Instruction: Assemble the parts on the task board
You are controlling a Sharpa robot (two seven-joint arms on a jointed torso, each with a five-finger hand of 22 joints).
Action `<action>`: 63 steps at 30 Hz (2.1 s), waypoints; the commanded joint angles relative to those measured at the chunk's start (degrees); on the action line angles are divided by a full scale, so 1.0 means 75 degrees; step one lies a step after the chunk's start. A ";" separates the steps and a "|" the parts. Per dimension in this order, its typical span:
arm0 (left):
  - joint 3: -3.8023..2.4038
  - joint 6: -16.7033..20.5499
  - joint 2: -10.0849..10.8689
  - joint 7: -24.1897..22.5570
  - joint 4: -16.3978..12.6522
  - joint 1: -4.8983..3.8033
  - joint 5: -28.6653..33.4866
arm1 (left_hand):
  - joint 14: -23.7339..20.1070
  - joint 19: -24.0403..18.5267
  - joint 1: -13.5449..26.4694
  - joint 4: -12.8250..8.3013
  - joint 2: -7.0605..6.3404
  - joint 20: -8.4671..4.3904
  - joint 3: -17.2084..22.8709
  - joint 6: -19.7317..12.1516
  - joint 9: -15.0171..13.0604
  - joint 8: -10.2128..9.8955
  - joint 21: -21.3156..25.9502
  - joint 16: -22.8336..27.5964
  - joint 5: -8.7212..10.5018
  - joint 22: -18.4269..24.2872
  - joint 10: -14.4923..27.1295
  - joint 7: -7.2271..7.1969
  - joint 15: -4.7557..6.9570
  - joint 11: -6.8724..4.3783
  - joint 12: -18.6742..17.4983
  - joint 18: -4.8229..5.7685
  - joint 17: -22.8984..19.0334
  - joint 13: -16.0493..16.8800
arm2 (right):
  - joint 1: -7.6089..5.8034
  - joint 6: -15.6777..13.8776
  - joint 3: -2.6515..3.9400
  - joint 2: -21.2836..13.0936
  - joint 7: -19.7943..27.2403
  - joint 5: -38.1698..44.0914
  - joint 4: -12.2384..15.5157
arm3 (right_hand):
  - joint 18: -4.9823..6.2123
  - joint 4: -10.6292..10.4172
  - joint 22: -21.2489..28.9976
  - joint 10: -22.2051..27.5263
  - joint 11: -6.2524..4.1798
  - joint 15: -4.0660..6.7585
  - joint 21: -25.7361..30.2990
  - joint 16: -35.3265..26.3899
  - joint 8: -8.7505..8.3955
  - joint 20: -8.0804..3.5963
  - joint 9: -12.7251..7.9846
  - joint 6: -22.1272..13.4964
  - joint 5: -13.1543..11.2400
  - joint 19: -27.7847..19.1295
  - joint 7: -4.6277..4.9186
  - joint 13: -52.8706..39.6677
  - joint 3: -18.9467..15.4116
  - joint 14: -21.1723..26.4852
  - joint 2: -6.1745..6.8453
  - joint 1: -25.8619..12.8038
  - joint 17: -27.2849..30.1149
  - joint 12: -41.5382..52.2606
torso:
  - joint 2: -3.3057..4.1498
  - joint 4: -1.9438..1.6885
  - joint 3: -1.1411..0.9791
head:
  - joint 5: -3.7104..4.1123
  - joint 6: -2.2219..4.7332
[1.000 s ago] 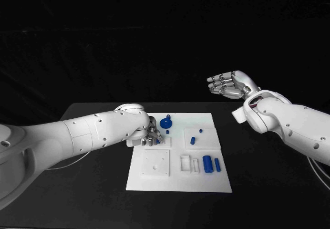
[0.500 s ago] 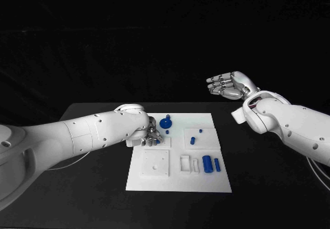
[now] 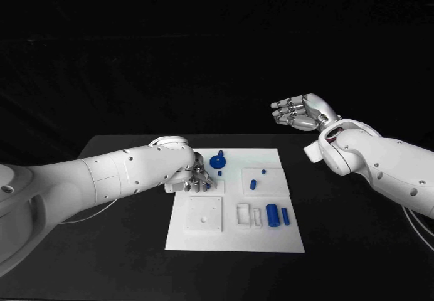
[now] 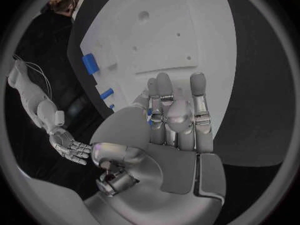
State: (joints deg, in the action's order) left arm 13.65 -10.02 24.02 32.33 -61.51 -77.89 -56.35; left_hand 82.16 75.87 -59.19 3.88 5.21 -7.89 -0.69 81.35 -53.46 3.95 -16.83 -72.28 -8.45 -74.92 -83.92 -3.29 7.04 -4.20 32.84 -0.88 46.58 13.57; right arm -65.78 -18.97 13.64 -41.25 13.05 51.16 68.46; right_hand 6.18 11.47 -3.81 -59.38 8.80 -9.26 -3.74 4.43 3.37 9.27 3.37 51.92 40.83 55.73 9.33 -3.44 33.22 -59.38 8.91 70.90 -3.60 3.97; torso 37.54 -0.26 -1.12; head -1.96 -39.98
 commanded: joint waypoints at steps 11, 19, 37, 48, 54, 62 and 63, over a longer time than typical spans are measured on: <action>-0.0012 0.0085 0.0070 0.0009 -0.0036 0.0002 0.0003 | 0.0005 0.0064 0.0126 0.0327 -0.0390 0.0009 -0.0065 0.0065 -0.0017 -0.0010 0.0048 0.0033 0.0586 -0.0138 -0.0395 0.0007 0.0052 -0.0050 0.0004 0.0061 -0.0009 -0.0020 | 0.0029 0.0089 0.0003 -0.0005 0.0041 0.0068 0.0000 | 0.0089 0.0024 0.0010 0.0054 0.0022 -0.0003 -0.0011 -0.0029 -0.0011 0.0000 -0.0009 -0.0089 0.0045 -0.0084 0.0028 0.0011 -0.0053 0.0068 -0.0031 0.0001 0.0012 -0.0016 | -0.0003 0.0001 0.0004 | 0.0006 0.0006; -0.0203 0.0129 0.0209 0.0063 -0.0244 -0.0002 0.0169 | -0.0011 0.0062 0.0240 0.0878 -0.1033 -0.0007 0.0360 -0.0061 0.0081 -0.0029 0.0061 0.0108 0.0733 -0.0137 -0.0394 0.0051 0.0057 -0.0035 -0.0051 0.0071 -0.0079 -0.0060 | 0.0053 0.0076 0.0003 -0.0018 0.0045 0.0068 -0.0038 | 0.0085 0.0028 0.0010 0.0085 0.0033 -0.0017 -0.0010 -0.0034 -0.0012 0.0013 -0.0011 -0.0139 0.0045 -0.0118 0.0032 0.0011 -0.0097 0.0103 -0.0024 -0.0003 0.0013 -0.0015 | -0.0010 -0.0013 0.0008 | 0.0014 0.0037; -0.0731 0.0054 0.0580 0.0141 -0.0136 -0.0583 0.1259 | -0.0396 -0.0046 -0.0329 0.0115 -0.0614 0.0037 0.0141 -0.2107 0.4079 0.0006 0.0348 0.0852 0.0244 -0.0102 -0.0352 0.0755 -0.0059 0.0265 -0.0943 0.0064 -0.1486 0.0036 | 0.0072 0.0111 0.0003 -0.0043 0.0062 0.0061 -0.0103 | 0.0087 0.0026 0.0010 0.0078 0.0032 -0.0018 -0.0011 -0.0026 -0.0010 0.0024 -0.0009 -0.0098 -0.0065 -0.0149 0.0020 0.0011 -0.0174 0.0136 -0.0047 -0.0005 0.0013 -0.0014 | 0.0007 0.0000 0.0012 | -0.0072 0.0236; -0.0748 0.0430 0.0268 -0.0502 0.1116 -0.0701 0.1315 | -0.0487 -0.0005 -0.0496 -0.0147 -0.0467 0.0061 -0.0196 -0.2713 0.4914 0.0630 0.0544 0.0826 -0.0198 -0.0128 -0.0313 0.0852 -0.0098 0.0292 -0.1313 0.0065 -0.1702 0.0117 | 0.0080 0.0118 0.0004 -0.0055 0.0075 0.0058 -0.0099 | 0.0090 0.0024 0.0010 0.0078 0.0037 -0.0022 -0.0010 -0.0025 -0.0011 0.0023 -0.0010 -0.0110 -0.0029 -0.0143 0.0023 0.0011 -0.0163 0.0134 -0.0060 -0.0009 0.0013 -0.0013 | 0.0069 0.0039 0.0023 | -0.0130 0.0370; -0.0746 0.0395 -0.0087 -0.0751 0.1897 -0.0701 0.1127 | -0.0510 0.0006 -0.0479 -0.0076 -0.0473 0.0059 -0.0176 -0.2904 0.4973 0.1324 0.0576 0.0761 -0.0191 -0.0141 -0.0317 0.0813 -0.0090 0.0283 -0.1293 0.0074 -0.1729 0.0211 | 0.0081 0.0130 0.0004 -0.0053 0.0081 0.0057 -0.0063 | 0.0090 0.0026 0.0011 0.0073 0.0013 -0.0008 -0.0010 -0.0025 -0.0007 0.0021 -0.0007 -0.0047 -0.0010 -0.0143 0.0006 0.0011 -0.0137 0.0134 -0.0070 -0.0007 0.0013 -0.0012 | 0.0142 0.0104 0.0033 | -0.0190 0.0417; -0.0736 0.0123 -0.0493 -0.0895 0.2781 -0.0580 0.0628 | -0.0520 0.0006 -0.0398 -0.0041 -0.0516 0.0050 -0.0214 -0.2865 0.4929 0.1549 0.0574 0.0736 -0.0131 -0.0142 -0.0318 0.0769 -0.0078 0.0271 -0.1275 0.0084 -0.1744 0.0233 | 0.0081 0.0109 0.0004 -0.0114 0.0069 0.0057 0.0086 | 0.0086 0.0034 0.0010 0.0073 0.0015 -0.0013 -0.0010 -0.0028 -0.0008 0.0020 -0.0007 -0.0051 0.0029 -0.0146 0.0009 0.0011 -0.0117 0.0139 -0.0055 -0.0014 0.0013 -0.0014 | 0.0259 0.0172 0.0041 | -0.0228 0.0513; -0.0735 0.0071 -0.0533 -0.0906 0.2878 -0.0562 0.0584 | -0.0523 -0.0007 -0.0365 0.0017 -0.0559 0.0038 -0.0139 -0.2971 0.4718 0.1712 0.0574 0.0707 -0.0131 -0.0142 -0.0311 0.0757 -0.0060 0.0280 -0.1257 0.0102 -0.1744 0.0245 | 0.0081 0.0105 0.0004 -0.0126 0.0068 0.0057 0.0106 | 0.0086 0.0034 0.0010 0.0073 0.0015 -0.0013 -0.0010 -0.0028 -0.0008 0.0020 -0.0007 -0.0051 0.0029 -0.0146 0.0009 0.0011 -0.0117 0.0139 -0.0055 -0.0014 0.0013 -0.0014 | 0.0274 0.0181 0.0044 | -0.0235 0.0523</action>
State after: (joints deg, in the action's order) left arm 8.16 -8.04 20.38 27.51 -40.57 -82.23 -49.48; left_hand 78.50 75.76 -62.20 3.77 1.21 -7.58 -1.91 59.31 -17.48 16.30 -12.84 -66.79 -9.69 -74.92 -84.05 2.50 6.64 -2.43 23.12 -0.88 33.54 15.36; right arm -65.19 -18.75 13.64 -42.10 13.11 51.22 69.00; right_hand 6.17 11.62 -3.82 -59.18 9.01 -9.51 -3.74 4.43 3.37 9.63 3.39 51.29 40.83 54.95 9.35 -3.44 32.10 -58.73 8.91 70.90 -3.57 3.97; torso 39.16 0.82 -0.81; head -3.61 -36.32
